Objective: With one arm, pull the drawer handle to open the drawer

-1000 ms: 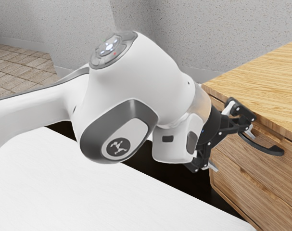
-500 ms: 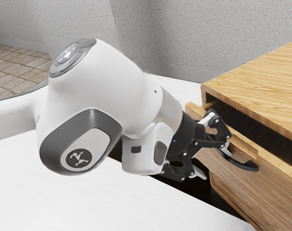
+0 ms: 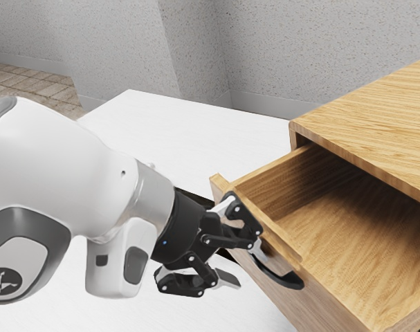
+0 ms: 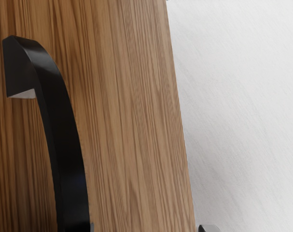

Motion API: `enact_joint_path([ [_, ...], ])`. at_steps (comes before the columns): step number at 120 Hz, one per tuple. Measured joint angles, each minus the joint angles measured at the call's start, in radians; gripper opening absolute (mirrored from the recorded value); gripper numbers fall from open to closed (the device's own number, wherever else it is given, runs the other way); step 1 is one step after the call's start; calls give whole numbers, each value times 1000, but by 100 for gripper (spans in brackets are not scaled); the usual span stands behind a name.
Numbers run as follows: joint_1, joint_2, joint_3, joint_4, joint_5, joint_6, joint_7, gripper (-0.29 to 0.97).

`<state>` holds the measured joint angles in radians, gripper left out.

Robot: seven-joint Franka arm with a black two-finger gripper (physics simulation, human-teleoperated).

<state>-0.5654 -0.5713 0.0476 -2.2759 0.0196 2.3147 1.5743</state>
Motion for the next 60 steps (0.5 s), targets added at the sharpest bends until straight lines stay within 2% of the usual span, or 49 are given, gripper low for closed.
enact_joint_path([
  [4, 4, -4, -3, -6, -6, 2, -2, 26],
  [31, 62, -77, -65, -54, -35, -1, -12, 15],
  [56, 92, -158, -100, -118, -57, -4, -20, 21],
  [60, 92, -175, -101, -129, -58, -5, -21, 16],
])
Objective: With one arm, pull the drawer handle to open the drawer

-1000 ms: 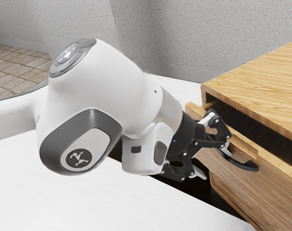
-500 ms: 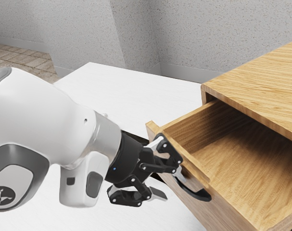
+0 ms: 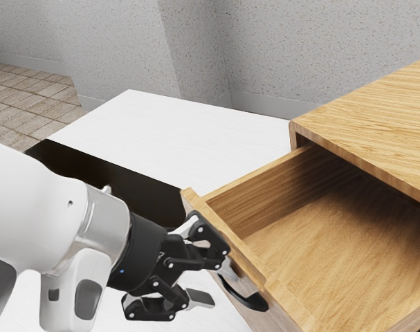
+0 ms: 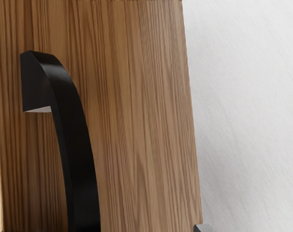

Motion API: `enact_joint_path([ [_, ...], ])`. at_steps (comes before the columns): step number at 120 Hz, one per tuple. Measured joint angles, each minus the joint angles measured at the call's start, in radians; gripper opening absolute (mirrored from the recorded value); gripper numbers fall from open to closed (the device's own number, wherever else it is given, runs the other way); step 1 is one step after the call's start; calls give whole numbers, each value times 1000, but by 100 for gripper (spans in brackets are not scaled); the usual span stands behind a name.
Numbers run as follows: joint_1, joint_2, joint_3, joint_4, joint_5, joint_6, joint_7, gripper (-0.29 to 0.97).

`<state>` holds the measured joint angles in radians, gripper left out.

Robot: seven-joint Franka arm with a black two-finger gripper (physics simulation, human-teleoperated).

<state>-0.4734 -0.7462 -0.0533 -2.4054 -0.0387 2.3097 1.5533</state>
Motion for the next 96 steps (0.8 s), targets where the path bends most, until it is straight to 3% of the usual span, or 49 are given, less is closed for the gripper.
enact_joint_path([
  [7, 0, -28, -2, -14, -1, -3, -2, 8],
  [50, 21, -95, -29, -28, -15, -60, -10, 3],
  [70, 24, -106, -20, 43, -18, -116, -12, 36],
  [86, 44, -87, -67, 321, -24, -202, -23, 52],
  [96, 87, -39, -46, 422, 79, -305, -161, 57],
])
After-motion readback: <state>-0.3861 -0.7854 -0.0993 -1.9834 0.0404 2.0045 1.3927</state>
